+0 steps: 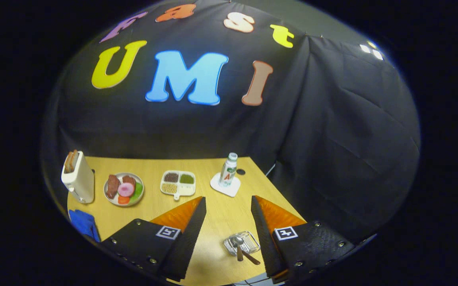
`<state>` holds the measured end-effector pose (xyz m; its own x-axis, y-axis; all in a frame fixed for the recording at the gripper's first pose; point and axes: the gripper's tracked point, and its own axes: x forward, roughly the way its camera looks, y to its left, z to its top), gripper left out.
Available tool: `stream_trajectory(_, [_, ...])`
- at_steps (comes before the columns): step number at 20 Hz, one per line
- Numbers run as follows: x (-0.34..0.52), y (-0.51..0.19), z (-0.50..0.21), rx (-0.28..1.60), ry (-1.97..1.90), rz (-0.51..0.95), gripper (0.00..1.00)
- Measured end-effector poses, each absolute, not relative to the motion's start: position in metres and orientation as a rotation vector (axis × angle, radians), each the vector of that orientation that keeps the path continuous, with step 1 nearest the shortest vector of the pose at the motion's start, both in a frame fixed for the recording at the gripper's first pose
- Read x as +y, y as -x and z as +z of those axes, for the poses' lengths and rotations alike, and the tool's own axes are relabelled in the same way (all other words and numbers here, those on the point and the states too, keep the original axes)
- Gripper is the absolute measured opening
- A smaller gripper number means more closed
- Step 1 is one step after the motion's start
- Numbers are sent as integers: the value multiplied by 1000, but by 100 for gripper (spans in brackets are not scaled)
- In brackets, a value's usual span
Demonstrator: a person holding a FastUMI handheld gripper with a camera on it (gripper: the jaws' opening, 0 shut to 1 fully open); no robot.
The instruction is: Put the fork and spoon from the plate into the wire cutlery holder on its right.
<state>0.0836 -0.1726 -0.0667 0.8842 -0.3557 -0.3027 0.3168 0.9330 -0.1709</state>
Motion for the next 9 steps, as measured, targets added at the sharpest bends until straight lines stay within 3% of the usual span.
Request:
stream_trajectory(6, [-141,-73,12,-14,98,-242,71])
stream_trajectory(9, [-139,-65,13,-33,84,-224,73])
